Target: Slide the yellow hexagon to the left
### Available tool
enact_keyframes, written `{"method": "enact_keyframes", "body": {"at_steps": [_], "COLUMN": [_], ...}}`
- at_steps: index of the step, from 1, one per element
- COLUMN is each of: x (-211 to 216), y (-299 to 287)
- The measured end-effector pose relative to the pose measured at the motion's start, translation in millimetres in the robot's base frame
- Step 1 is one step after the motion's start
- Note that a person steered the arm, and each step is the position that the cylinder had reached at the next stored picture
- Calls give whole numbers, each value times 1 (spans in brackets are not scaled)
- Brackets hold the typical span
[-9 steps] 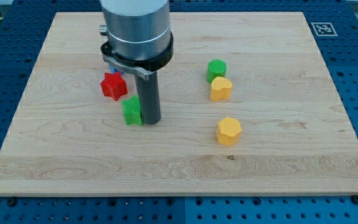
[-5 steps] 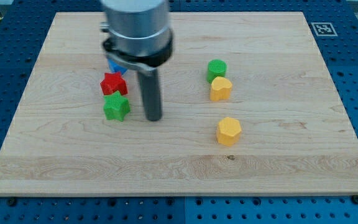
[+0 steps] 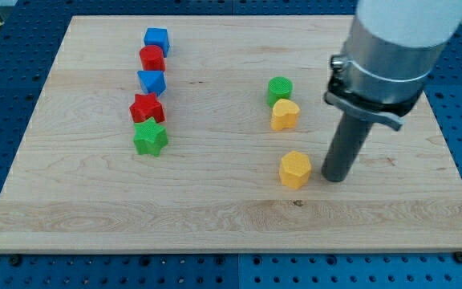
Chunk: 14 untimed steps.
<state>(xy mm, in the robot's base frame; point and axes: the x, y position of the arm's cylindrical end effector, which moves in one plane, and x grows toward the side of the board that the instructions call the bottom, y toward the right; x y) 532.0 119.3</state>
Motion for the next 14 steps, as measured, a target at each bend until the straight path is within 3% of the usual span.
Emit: {"method": "enact_keyframes", "body": {"at_steps": [7, 14], "x": [1, -15], "y": [-173, -235]}}
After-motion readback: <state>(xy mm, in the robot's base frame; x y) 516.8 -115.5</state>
